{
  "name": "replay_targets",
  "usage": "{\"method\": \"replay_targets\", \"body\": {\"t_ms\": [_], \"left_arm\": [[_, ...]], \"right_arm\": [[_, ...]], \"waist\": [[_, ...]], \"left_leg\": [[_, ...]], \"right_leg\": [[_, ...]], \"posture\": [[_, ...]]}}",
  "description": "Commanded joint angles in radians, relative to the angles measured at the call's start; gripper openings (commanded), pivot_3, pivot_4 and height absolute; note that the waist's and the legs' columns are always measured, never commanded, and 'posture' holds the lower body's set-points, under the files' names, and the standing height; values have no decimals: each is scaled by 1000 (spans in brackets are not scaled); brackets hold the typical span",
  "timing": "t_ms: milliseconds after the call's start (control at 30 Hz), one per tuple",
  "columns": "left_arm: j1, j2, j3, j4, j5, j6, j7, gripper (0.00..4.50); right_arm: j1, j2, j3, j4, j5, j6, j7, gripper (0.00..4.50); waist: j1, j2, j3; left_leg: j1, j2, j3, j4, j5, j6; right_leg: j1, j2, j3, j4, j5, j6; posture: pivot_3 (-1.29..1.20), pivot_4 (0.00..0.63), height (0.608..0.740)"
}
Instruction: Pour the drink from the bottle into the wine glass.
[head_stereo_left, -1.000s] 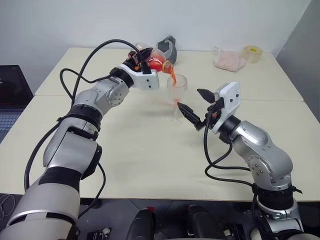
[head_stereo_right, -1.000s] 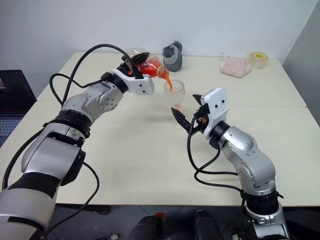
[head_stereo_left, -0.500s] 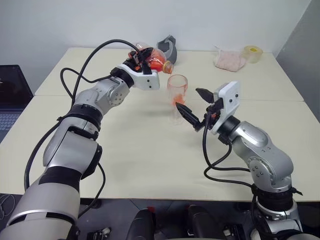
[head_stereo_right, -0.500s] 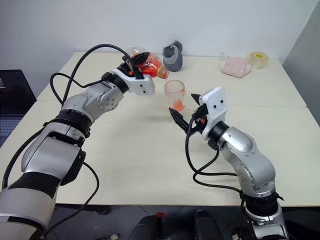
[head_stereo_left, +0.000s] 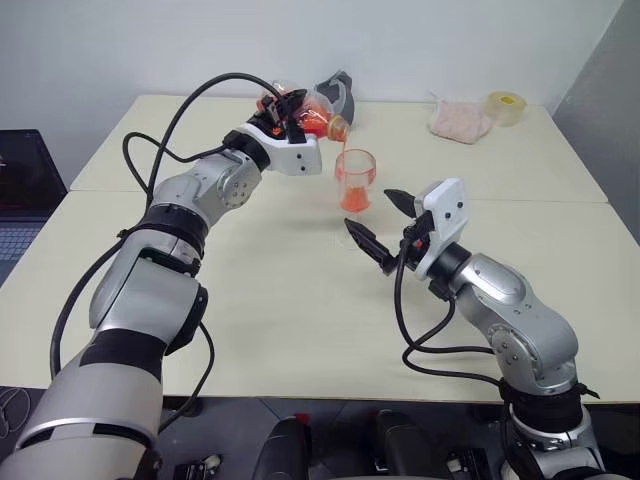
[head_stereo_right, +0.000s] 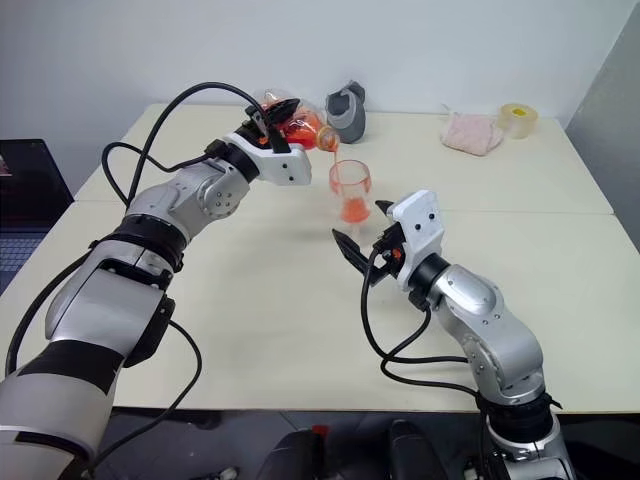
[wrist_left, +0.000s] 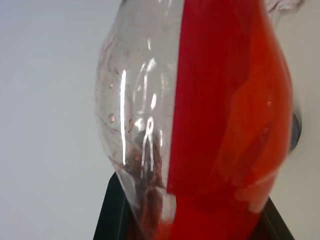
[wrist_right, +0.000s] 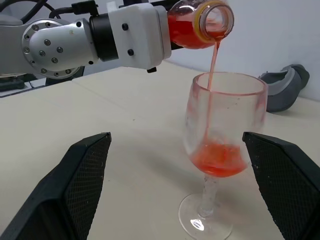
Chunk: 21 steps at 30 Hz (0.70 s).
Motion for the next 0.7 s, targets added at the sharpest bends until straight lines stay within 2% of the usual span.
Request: {"method": "replay_targets", "body": {"t_ms": [33, 700], "left_arm": [[-51, 8, 6, -10, -4, 5, 24, 916], [-74, 5, -10, 6, 11, 11, 35, 916]], "right_arm": [[0, 6, -1, -43, -7, -26, -2, 4500], [30, 43, 15, -30, -83, -82, -34, 4500]], "waist": [[0, 0, 0], [0, 0, 0]], "left_leg": [[0, 0, 0, 0, 0, 0], [0, 0, 0, 0, 0, 0]], "right_leg": [[0, 0, 0, 0, 0, 0], [0, 0, 0, 0, 0, 0]], "posture": [[0, 150, 740], [0, 150, 740]]}}
